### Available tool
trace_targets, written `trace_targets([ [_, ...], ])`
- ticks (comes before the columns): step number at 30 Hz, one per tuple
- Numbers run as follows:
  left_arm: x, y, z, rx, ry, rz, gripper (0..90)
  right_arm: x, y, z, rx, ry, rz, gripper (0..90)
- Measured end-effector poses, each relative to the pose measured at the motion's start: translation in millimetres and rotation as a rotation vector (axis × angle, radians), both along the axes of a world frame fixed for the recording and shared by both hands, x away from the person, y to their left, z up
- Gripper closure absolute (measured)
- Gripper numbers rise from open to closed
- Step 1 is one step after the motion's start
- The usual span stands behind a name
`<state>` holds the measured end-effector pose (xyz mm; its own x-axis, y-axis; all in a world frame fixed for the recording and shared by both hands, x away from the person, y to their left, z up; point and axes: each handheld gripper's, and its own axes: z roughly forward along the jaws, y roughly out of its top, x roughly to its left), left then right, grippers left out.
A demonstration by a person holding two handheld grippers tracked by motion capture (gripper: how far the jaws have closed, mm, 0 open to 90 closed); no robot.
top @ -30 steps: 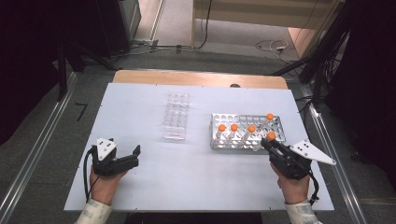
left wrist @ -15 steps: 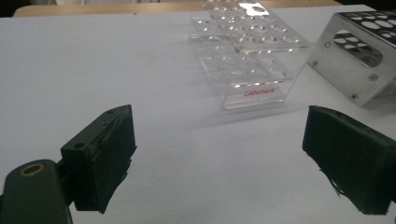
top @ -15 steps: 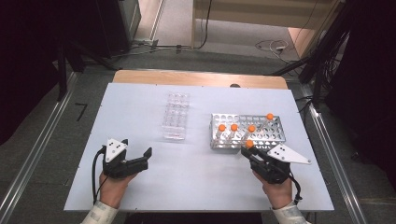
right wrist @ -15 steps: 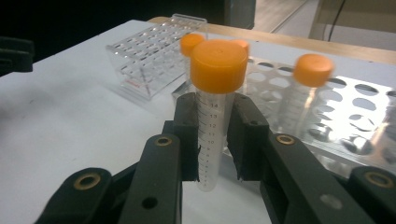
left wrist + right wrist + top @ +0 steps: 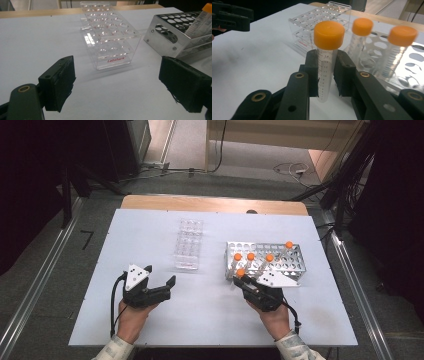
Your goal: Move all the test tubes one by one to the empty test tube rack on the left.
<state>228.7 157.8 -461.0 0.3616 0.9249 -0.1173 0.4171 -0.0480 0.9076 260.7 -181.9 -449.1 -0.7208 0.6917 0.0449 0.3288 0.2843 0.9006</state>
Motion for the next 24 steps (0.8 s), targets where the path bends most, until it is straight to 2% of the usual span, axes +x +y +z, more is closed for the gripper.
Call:
trace_targets([
  [6, 0.7, -13.0, 10.1, -0.005, -0.026, -0.052, 17.5, 6.5, 19.5, -0.6, -0.006, -0.001, 0.03, 72.3],
  [9, 3.7, -21.3, 16.6, -0.021, -0.036, -0.083, 19.5, 9.7, 28.9, -0.3, -0.012, -0.003, 0.038, 72.3],
  [13, 8.5, -35.2, 24.3, -0.032, -0.041, -0.144, 23.0, 14.4, 42.1, -1.1, -0.02, -0.003, 0.053, 72.3],
  [17, 12.2, -48.1, 29.3, -0.052, -0.026, -0.21, 25.9, 16.5, 56.4, -4.3, -0.039, -0.011, 0.084, 72.3],
  [21, 14.1, -57.7, 31.6, -0.057, -0.03, -0.241, 32.6, 16.3, 67.1, -6.6, -0.051, -0.009, 0.105, 72.3],
  [24, 14.7, -61.6, 31.6, -0.042, -0.038, -0.249, 39.2, 16.6, 70.3, -7.4, -0.054, -0.006, 0.111, 72.3],
])
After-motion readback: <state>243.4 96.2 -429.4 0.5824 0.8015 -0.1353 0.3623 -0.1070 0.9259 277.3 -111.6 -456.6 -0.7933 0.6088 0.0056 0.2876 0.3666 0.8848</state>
